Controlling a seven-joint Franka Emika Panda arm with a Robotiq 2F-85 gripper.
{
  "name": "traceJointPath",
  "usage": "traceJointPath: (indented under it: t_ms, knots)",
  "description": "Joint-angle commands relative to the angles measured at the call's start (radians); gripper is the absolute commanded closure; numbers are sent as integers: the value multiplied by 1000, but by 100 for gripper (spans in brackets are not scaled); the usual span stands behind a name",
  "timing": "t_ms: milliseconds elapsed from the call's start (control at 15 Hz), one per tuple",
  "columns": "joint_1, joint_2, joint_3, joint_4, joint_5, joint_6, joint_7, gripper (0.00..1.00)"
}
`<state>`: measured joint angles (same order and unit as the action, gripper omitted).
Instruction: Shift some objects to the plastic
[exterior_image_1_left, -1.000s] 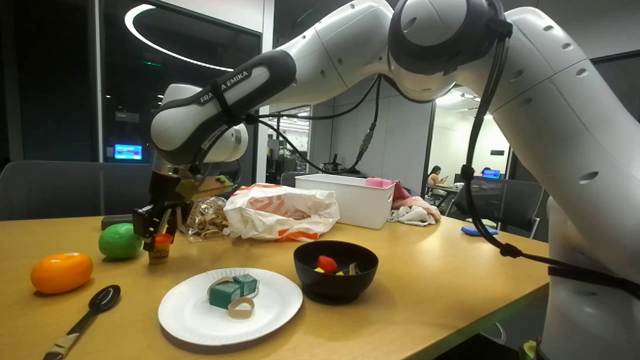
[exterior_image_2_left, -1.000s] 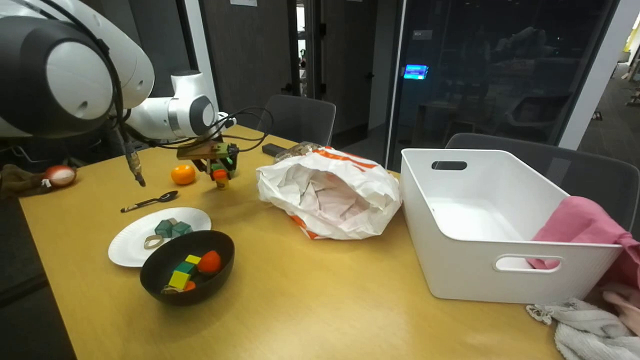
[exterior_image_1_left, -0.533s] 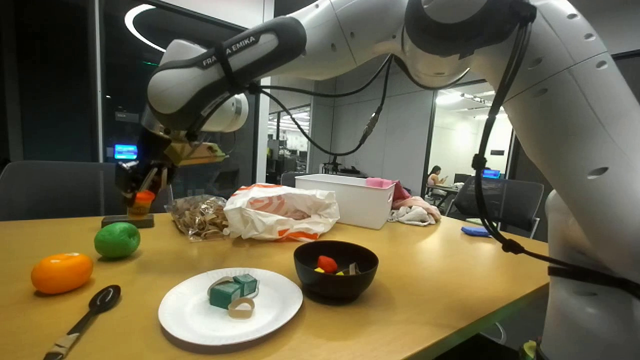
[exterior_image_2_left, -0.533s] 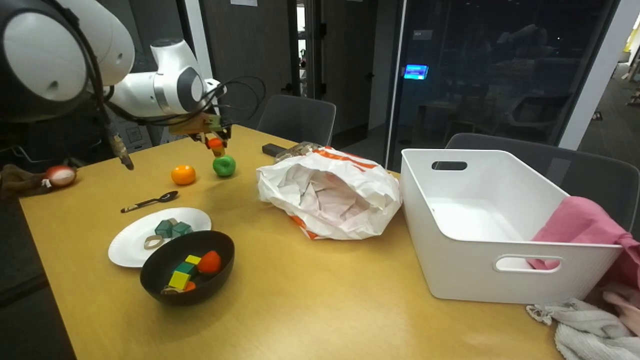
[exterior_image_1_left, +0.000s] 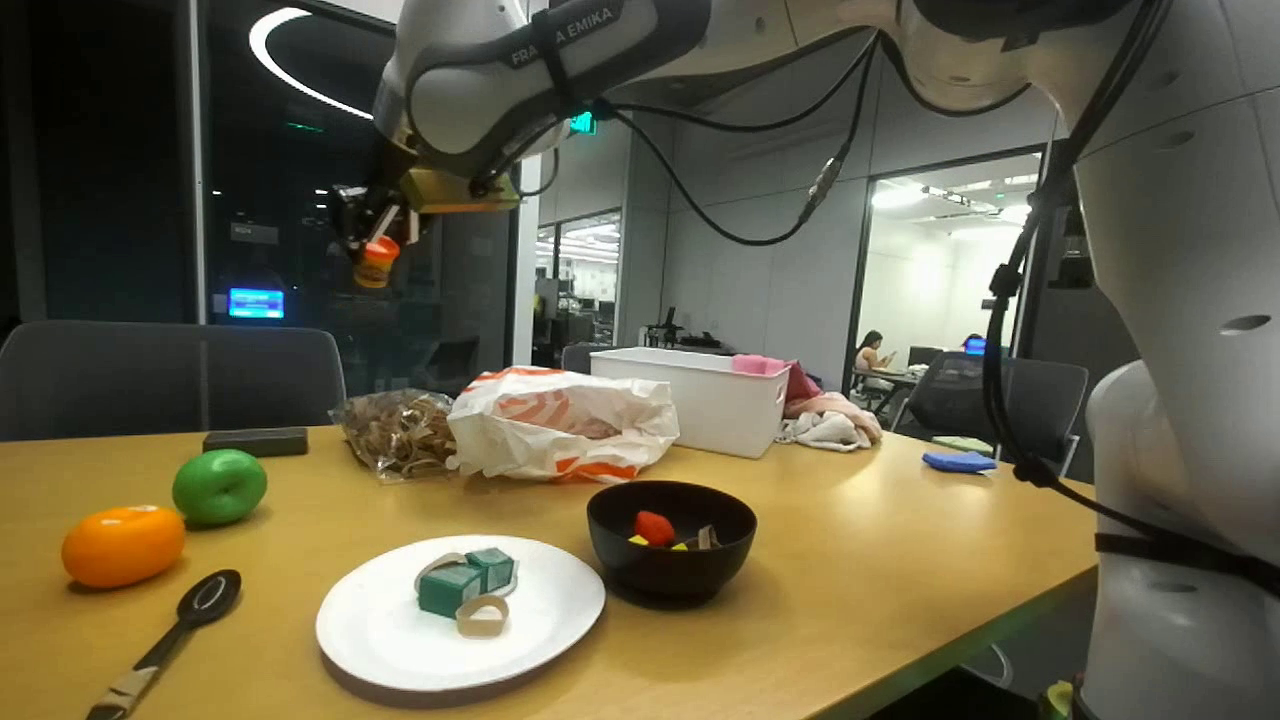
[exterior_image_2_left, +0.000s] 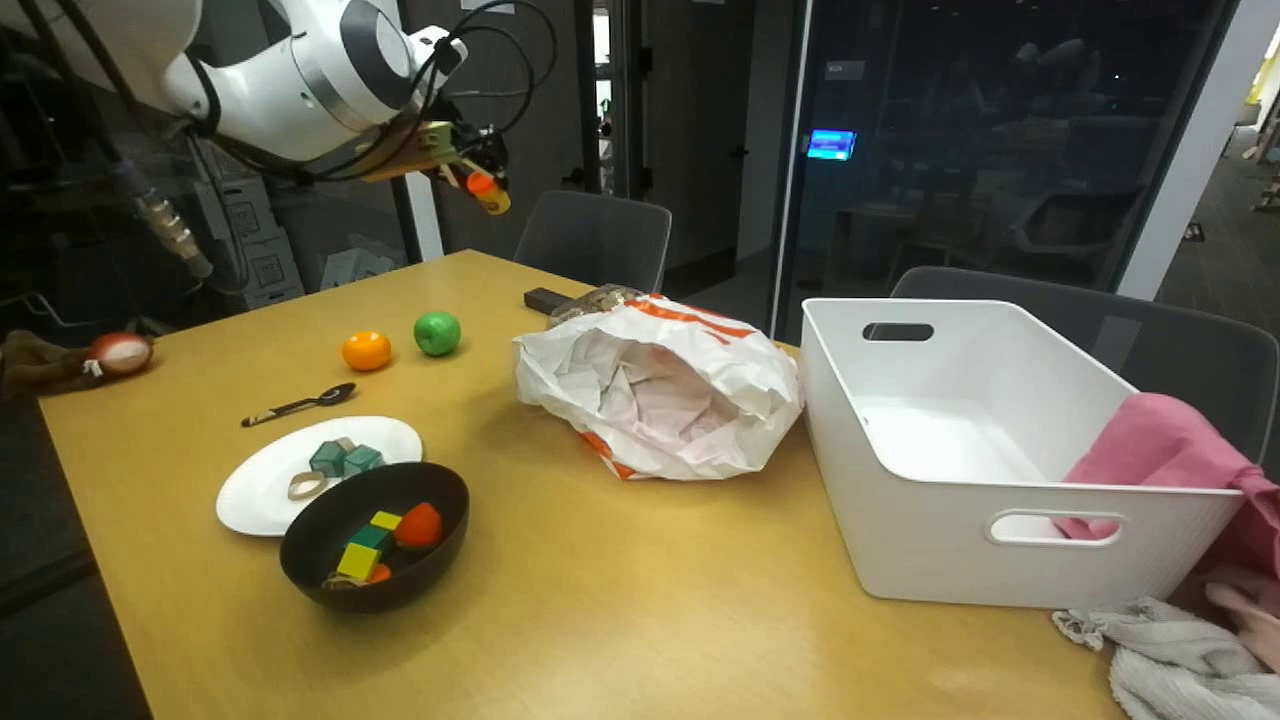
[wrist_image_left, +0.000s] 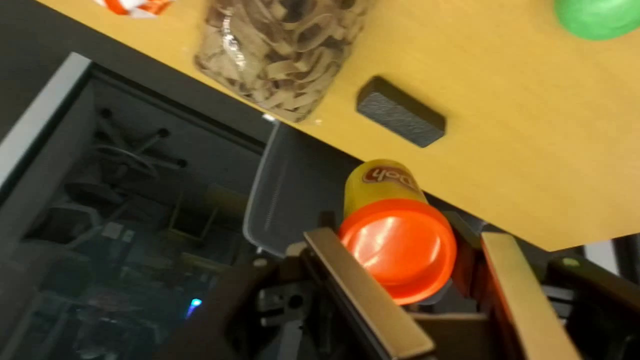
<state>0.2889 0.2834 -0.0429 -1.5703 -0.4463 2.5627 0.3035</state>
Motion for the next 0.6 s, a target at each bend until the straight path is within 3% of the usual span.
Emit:
traceJointPath:
  t_ms: [0, 267, 333, 533]
  knots:
    - [5, -91, -87, -108, -213, 21, 241, 71]
    - [4, -136, -157, -212, -331, -24, 422, 71]
    - [-48, -145, -112, -241, -351, -39, 452, 71]
    - [-94, -162, -92, -321, -349, -55, 511, 71]
